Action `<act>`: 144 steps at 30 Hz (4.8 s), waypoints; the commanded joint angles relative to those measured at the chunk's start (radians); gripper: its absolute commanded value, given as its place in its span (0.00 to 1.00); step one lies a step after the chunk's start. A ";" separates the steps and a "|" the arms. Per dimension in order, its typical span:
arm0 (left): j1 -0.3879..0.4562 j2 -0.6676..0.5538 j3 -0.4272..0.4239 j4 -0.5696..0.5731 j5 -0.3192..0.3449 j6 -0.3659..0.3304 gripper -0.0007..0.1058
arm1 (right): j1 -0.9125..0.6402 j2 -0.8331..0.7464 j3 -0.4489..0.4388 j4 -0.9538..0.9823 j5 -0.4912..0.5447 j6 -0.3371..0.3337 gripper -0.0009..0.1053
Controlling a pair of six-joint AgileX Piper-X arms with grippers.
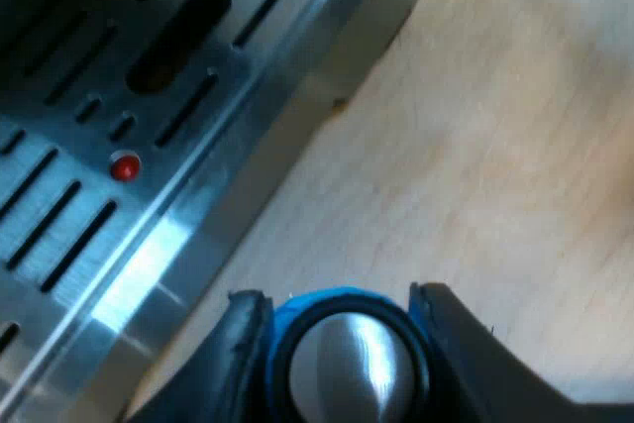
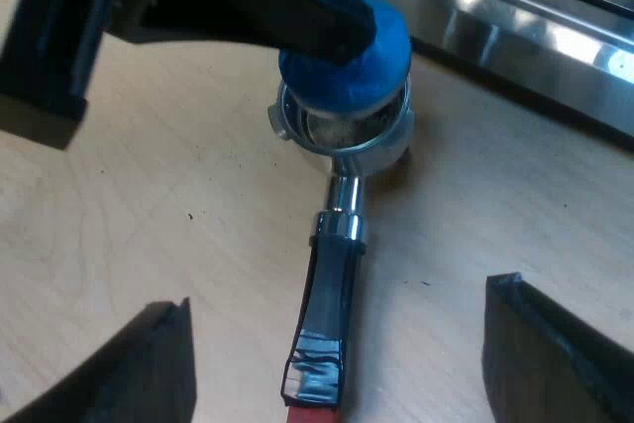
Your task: Grind coffee beans and then tamp
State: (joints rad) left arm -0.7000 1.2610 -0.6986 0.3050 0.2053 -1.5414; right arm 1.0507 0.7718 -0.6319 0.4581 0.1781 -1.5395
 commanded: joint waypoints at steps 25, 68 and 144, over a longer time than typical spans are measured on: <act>-0.003 0.004 -0.005 0.002 -0.041 0.005 0.04 | 0.001 -0.004 -0.002 0.003 -0.002 -0.005 0.60; -0.003 0.004 0.072 -0.089 -0.046 0.005 0.04 | 0.001 -0.004 -0.002 0.003 -0.002 -0.005 0.60; -0.003 -0.112 0.090 -0.144 0.007 0.005 0.04 | 0.001 -0.004 -0.002 0.003 -0.002 -0.005 0.60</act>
State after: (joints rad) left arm -0.7000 1.1649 -0.5981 0.1710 0.2160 -1.5352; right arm 1.0507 0.7718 -0.6319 0.4590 0.1781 -1.5395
